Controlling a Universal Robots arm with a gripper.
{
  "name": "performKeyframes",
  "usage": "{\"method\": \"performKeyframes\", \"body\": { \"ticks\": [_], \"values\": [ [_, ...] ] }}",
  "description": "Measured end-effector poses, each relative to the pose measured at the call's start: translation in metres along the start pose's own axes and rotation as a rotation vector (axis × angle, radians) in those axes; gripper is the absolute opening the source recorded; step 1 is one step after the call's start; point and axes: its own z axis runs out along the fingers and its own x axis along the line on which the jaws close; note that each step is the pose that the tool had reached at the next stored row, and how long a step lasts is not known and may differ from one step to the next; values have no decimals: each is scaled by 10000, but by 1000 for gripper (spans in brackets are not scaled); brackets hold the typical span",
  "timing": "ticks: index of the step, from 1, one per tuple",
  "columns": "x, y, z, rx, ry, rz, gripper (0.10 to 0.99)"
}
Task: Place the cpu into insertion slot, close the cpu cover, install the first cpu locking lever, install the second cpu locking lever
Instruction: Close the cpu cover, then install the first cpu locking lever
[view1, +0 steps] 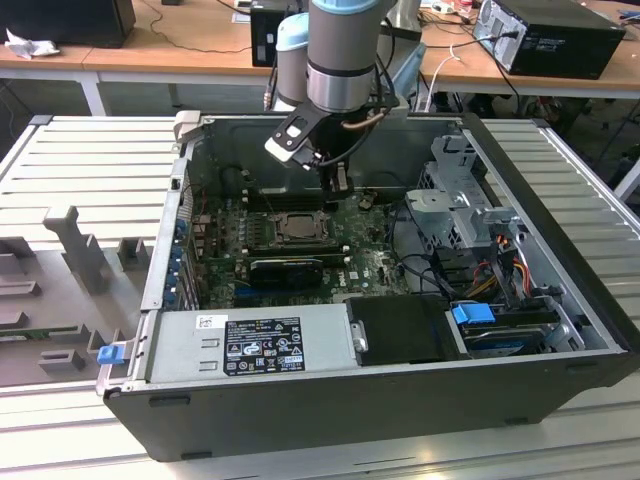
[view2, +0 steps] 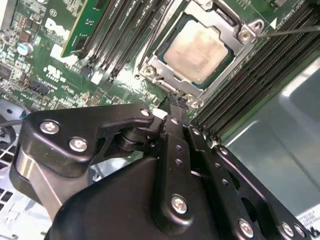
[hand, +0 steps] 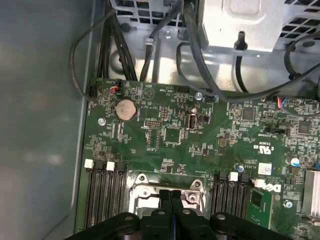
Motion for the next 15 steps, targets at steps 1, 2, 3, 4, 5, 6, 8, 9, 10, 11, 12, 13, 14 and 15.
{"method": "performKeyframes", "body": {
  "ticks": [1, 2, 3, 4, 5, 6, 8, 9, 10, 11, 12, 13, 14, 15],
  "values": [
    [1, -21, 41, 1, 0, -3, 106],
    [5, -64, 61, 5, 1, -12, 106],
    [7, -96, 63, 11, 0, -22, 106],
    [11, -143, 65, 20, 0, -30, 106],
    [17, -196, 66, 31, 4, -40, 106],
    [21, -231, 66, 37, 6, -37, 106],
    [24, -270, 64, 37, 5, -40, 106],
    [28, -318, 63, 37, 6, -39, 106],
    [33, -369, 61, 37, 7, -39, 106],
    [36, -393, 61, 37, 7, -39, 106],
    [37, -405, 60, 36, 7, -39, 106],
    [37, -413, 60, 37, 6, -39, 106],
    [39, -431, 59, 37, 7, -39, 106],
    [39, -434, 53, 39, 6, -41, 106]
  ]
}}
